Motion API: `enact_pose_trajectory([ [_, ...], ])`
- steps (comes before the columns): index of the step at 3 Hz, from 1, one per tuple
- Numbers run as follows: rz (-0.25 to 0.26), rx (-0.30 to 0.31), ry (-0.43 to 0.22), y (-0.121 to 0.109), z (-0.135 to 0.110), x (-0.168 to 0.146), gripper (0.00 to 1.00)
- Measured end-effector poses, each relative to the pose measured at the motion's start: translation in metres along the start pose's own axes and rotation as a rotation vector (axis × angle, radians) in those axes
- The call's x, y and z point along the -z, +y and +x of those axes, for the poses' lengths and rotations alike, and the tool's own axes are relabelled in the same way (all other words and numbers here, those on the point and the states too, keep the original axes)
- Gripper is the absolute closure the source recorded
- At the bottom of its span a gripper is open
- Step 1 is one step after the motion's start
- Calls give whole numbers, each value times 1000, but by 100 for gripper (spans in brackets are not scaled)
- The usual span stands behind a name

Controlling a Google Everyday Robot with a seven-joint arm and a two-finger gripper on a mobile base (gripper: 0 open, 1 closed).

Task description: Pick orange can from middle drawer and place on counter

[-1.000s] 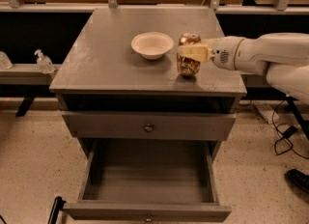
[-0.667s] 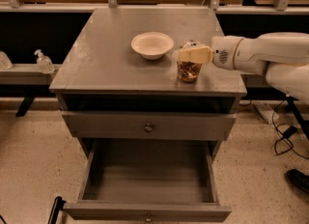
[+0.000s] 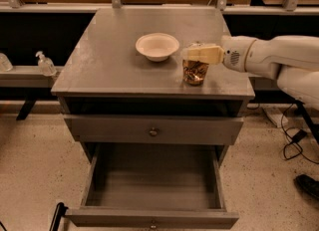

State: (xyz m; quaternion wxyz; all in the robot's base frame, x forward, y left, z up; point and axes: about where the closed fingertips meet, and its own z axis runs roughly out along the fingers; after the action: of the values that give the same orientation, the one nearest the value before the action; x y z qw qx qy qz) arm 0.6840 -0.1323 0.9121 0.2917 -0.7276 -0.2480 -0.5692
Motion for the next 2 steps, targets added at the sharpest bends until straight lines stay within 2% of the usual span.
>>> enact_pose_trajectory([
  [1, 9, -9, 129, -3, 29, 26, 0],
  [2, -9, -19, 200, 0, 44, 47, 0],
])
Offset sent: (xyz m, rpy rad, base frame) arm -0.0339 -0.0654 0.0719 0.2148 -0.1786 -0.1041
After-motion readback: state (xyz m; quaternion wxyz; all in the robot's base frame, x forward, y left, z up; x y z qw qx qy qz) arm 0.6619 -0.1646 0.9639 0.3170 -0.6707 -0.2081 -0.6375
